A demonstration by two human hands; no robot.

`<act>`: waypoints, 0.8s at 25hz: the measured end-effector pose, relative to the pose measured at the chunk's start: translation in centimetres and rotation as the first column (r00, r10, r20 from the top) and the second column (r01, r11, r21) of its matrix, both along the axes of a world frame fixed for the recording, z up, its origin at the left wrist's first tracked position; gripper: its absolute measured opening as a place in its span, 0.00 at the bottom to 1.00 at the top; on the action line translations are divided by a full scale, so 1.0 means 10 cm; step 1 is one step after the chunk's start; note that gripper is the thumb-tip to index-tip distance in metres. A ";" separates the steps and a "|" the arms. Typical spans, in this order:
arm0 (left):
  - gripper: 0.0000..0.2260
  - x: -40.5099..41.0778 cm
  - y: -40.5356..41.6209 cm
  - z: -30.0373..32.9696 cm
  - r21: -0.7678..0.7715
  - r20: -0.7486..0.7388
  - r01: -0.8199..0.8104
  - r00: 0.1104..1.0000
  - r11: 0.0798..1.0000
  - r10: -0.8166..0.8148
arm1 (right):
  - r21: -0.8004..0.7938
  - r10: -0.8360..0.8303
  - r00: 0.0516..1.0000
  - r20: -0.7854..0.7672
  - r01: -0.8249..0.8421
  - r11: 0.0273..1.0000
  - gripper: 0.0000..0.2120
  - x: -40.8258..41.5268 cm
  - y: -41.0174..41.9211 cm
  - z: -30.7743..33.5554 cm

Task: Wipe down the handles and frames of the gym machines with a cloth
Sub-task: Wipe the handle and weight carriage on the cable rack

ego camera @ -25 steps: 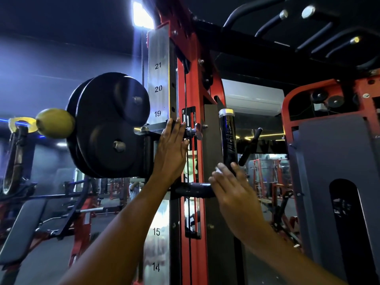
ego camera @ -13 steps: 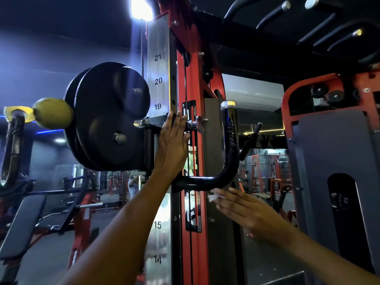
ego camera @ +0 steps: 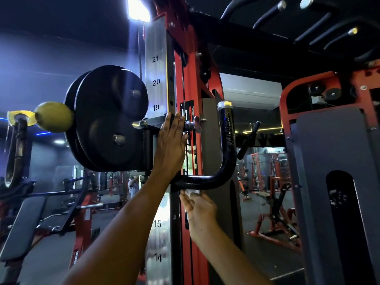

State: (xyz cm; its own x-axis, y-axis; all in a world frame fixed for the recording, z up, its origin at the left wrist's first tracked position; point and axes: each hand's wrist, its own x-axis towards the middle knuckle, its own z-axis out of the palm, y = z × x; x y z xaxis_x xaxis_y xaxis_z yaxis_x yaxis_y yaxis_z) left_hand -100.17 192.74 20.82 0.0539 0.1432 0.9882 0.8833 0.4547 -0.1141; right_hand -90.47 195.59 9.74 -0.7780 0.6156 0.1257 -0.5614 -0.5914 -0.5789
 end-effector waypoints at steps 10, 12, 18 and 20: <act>0.27 -0.03 0.02 0.00 0.003 0.001 -0.035 0.999 0.999 0.035 | 0.181 -0.142 0.990 0.008 0.138 0.974 0.04 0.65 0.12 0.01; 0.26 -0.03 0.03 0.00 0.000 0.000 -0.035 0.999 0.999 0.035 | 0.482 -0.435 0.897 -0.074 0.414 0.772 0.05 0.76 0.08 -0.03; 0.24 0.03 -0.01 0.01 -0.007 0.000 -0.035 0.999 0.999 0.035 | 0.508 -0.513 0.129 -0.849 0.469 -0.723 0.18 0.70 0.53 0.19; 0.26 0.05 -0.03 0.00 -0.030 0.006 -0.049 0.999 0.998 0.050 | 0.392 -0.376 0.122 -0.919 0.165 -0.905 0.21 0.58 0.64 0.12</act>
State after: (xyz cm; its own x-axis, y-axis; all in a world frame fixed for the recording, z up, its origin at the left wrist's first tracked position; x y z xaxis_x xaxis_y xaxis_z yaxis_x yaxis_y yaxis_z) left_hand -99.64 192.43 20.83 0.0391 0.1754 0.9837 0.8606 0.4943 -0.1223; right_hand -84.72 201.95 10.90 -0.1158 -0.2899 0.9500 0.4005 0.8616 0.3118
